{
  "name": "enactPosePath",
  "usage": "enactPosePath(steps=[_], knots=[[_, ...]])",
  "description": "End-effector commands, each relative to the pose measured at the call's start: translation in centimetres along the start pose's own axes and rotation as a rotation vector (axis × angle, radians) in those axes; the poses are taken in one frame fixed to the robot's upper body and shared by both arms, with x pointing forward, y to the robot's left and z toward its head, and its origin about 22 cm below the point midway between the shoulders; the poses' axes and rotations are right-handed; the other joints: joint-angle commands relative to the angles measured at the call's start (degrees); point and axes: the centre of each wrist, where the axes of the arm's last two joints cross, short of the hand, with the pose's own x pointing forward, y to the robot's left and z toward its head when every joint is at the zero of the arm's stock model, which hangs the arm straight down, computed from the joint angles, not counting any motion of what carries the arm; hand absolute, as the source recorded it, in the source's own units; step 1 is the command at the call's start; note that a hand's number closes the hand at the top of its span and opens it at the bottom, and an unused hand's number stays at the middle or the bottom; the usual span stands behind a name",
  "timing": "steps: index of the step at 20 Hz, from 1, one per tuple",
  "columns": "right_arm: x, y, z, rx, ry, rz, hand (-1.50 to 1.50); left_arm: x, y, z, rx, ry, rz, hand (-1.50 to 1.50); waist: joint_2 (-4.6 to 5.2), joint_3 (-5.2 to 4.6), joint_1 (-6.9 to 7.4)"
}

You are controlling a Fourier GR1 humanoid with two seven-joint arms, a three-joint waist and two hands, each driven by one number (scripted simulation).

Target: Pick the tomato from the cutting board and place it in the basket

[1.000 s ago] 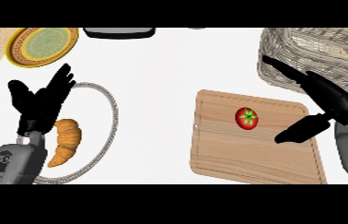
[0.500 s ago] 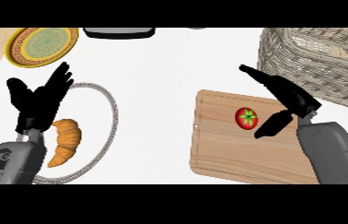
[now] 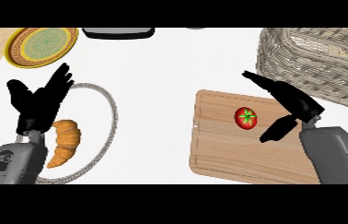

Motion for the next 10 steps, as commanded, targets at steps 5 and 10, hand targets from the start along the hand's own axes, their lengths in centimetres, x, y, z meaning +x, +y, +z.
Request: enactPosePath(steps=[5, 10], knots=[[0.0, 0.4, 1.0, 0.038, -0.061, -0.047, -1.50, -1.3, 0.1, 0.9, -0.012, 0.021, 0.002, 0.00, -0.05, -0.01, 0.00], [-0.3, 2.0, -0.1, 0.053, -0.079, -0.016, -1.50, 0.6, 0.2, 0.6, 0.006, 0.001, 0.015, 0.00, -0.03, -0.01, 0.07]])
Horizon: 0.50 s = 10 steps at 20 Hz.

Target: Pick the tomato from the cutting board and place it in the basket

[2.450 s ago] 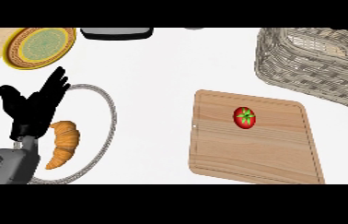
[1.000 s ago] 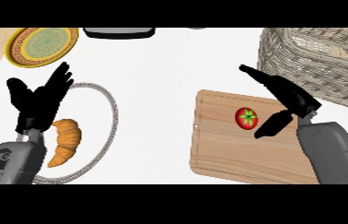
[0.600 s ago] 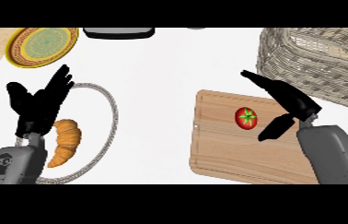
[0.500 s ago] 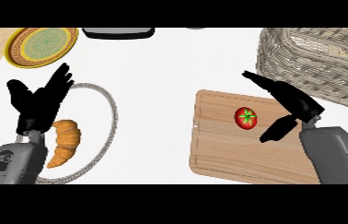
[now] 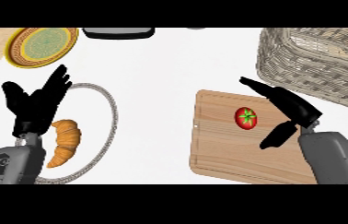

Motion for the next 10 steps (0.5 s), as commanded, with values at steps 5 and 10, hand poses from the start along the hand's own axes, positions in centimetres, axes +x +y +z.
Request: enactPosePath(steps=[5, 10], knots=[[1.1, 1.4, -0.5, -0.005, 0.033, 0.056, -1.50, -0.5, -1.3, 0.1, 0.014, -0.009, 0.004, 0.00, 0.00, 0.00, -0.02], [0.5, 3.2, -0.9, 0.003, 0.055, 0.099, -1.50, 0.7, 0.5, 0.2, 0.013, 0.004, -0.001, 0.00, -0.01, 0.00, 0.04]])
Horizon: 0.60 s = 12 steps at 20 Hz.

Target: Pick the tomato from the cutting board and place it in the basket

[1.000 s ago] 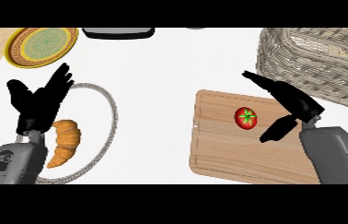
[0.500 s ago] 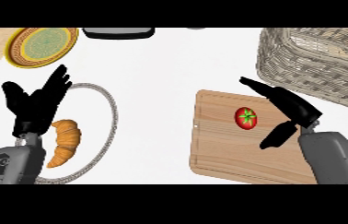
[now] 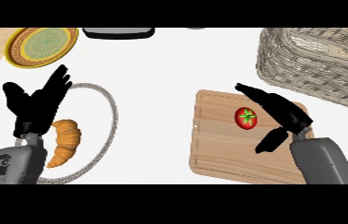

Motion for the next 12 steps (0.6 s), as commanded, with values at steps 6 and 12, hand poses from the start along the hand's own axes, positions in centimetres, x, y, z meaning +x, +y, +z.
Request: enactPosePath(steps=[6, 12], knots=[[1.4, 2.1, -1.3, 0.055, -0.010, 0.142, 1.50, 1.8, -2.2, 0.3, -0.005, -0.013, 0.001, 0.00, -0.06, 0.01, 0.06], [0.3, 2.4, -1.6, 0.048, -0.023, 0.158, 1.50, 0.5, -1.2, 1.2, -0.006, -0.012, -0.015, 0.00, -0.03, 0.00, 0.11]])
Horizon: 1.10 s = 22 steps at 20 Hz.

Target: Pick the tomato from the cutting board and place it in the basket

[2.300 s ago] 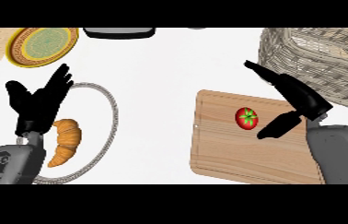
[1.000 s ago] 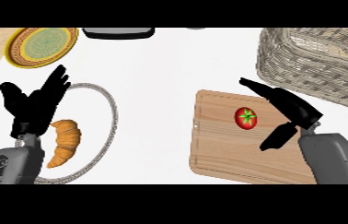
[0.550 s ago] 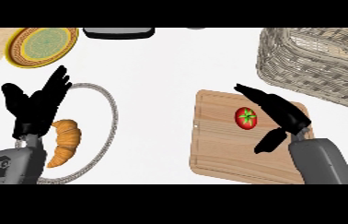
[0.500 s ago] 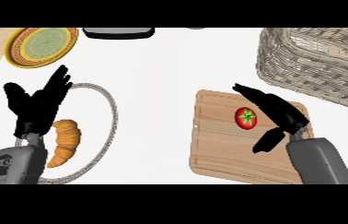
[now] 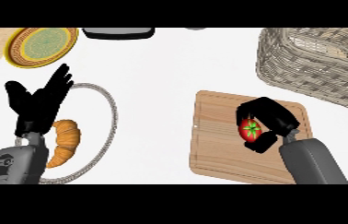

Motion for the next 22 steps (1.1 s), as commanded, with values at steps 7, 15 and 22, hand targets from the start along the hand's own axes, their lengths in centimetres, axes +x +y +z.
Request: enactPosePath(steps=[7, 15, 22], knots=[[2.4, 3.1, -0.4, 0.012, 0.024, 0.027, 1.50, -0.9, 0.2, 1.1, -0.006, 0.007, 0.021, 0.00, 0.14, 0.25, -0.10], [13.7, 6.8, 0.7, -0.135, 0.220, -0.162, 1.50, -0.3, 0.0, -0.6, 0.018, -0.001, 0.007, 0.00, -0.08, 0.23, -0.99], [19.3, 4.4, 3.1, -0.434, -0.049, -0.497, 1.50, -1.0, -0.2, -0.2, 0.017, 0.009, 0.007, 0.00, -0.07, 0.29, -0.71]])
